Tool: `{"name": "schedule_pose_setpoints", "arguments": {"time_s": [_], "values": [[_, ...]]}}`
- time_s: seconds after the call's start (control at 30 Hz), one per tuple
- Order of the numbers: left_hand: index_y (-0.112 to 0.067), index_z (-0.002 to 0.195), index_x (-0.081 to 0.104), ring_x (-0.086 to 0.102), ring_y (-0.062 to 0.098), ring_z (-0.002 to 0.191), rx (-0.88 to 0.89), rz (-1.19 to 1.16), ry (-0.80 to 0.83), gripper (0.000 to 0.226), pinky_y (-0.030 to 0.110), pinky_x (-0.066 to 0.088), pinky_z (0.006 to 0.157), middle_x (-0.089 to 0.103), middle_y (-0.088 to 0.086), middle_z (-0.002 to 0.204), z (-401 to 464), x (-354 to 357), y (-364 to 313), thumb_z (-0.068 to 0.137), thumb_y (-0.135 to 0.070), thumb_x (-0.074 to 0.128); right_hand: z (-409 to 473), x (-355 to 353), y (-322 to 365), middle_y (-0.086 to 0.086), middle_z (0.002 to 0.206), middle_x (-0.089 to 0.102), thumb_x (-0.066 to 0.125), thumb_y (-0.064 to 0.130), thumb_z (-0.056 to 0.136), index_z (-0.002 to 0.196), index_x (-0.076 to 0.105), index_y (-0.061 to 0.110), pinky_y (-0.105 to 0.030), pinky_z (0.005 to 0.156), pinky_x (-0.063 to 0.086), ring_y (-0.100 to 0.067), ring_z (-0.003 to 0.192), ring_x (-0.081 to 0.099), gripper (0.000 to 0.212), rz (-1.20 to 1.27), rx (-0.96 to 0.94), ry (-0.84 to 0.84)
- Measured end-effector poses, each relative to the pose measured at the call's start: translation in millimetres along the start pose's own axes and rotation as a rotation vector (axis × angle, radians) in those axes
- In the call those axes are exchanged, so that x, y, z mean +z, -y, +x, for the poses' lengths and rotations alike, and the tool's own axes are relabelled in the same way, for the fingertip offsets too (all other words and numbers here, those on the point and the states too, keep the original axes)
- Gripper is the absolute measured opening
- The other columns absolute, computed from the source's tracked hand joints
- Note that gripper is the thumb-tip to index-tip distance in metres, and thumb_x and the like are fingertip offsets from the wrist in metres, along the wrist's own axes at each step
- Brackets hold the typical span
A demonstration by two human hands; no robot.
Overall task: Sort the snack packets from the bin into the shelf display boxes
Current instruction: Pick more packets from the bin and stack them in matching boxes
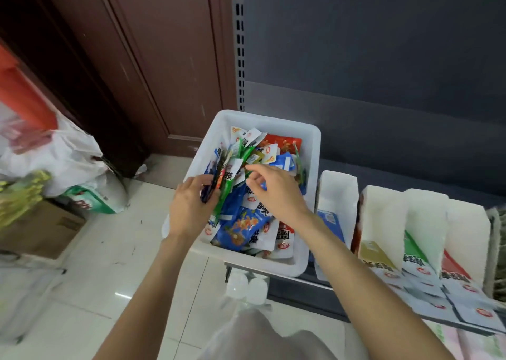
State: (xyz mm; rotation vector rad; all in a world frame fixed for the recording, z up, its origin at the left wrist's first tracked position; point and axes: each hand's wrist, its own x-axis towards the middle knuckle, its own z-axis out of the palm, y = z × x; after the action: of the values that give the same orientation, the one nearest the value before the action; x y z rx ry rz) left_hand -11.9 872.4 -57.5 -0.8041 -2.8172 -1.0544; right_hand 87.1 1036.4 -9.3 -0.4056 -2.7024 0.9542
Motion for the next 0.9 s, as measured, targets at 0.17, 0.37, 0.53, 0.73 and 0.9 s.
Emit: {"name": "schedule_pose_setpoints", "arguments": {"time_s": [0.17, 0.37, 0.53, 0.73, 0.9], "values": [[-0.017, 0.11, 0.068, 0.058, 0.026, 0.097, 0.095, 0.103, 0.133, 0.029, 0.033, 0.047, 0.079, 0.066, 0.005, 0.105, 7.7, 2.5, 2.9, 0.082, -0.024, 0.07, 46.9, 46.4, 2.5, -0.002, 0.101, 0.07, 0.051, 0.043, 0.094, 0.124, 0.054, 0.012, -0.035, 0.071, 0.055, -0.021, 0.097, 0.064, 0.043, -0.203, 0.247, -0.014], [-0.02, 0.114, 0.066, 0.06, 0.022, 0.095, 0.122, 0.019, 0.158, 0.029, 0.032, 0.049, 0.078, 0.066, 0.001, 0.106, 11.8, 1.9, 6.2, 0.086, -0.028, 0.065, 59.2, 69.6, 0.2, -0.004, 0.095, 0.068, 0.065, 0.021, 0.088, 0.116, 0.048, 0.015, -0.032, 0.064, 0.05, -0.022, 0.09, 0.064, 0.033, -0.141, 0.381, -0.125], [-0.02, 0.122, 0.059, 0.059, 0.014, 0.099, 0.063, -0.24, 0.129, 0.035, 0.026, 0.049, 0.081, 0.06, -0.002, 0.115, 17.5, -4.6, 3.3, 0.088, -0.023, 0.065, 39.4, 37.2, 3.8, -0.002, 0.091, 0.064, 0.055, 0.005, 0.09, 0.127, 0.05, 0.011, -0.028, 0.069, 0.05, -0.017, 0.08, 0.061, 0.038, 0.059, 0.44, -0.335], [-0.029, 0.135, 0.045, 0.052, 0.0, 0.112, 0.067, -0.51, 0.302, 0.056, 0.013, 0.042, 0.093, 0.054, -0.013, 0.122, 17.8, -11.8, -23.5, 0.084, -0.026, 0.069, -13.3, -13.9, 12.2, -0.003, 0.107, 0.064, 0.052, 0.0, 0.093, 0.109, 0.058, 0.021, -0.029, 0.07, 0.058, -0.016, 0.086, 0.067, 0.027, 0.703, 0.441, -0.268], [-0.033, 0.134, 0.041, 0.043, -0.003, 0.121, 0.38, -0.394, 0.279, 0.064, 0.01, 0.037, 0.097, 0.046, -0.013, 0.132, 6.8, -10.6, -47.3, 0.078, -0.045, 0.07, -33.5, -26.3, 16.2, -0.008, 0.102, 0.063, 0.053, -0.006, 0.09, 0.119, 0.055, 0.006, -0.026, 0.062, 0.058, -0.016, 0.08, 0.069, 0.032, 0.942, 0.574, -0.489]]}}
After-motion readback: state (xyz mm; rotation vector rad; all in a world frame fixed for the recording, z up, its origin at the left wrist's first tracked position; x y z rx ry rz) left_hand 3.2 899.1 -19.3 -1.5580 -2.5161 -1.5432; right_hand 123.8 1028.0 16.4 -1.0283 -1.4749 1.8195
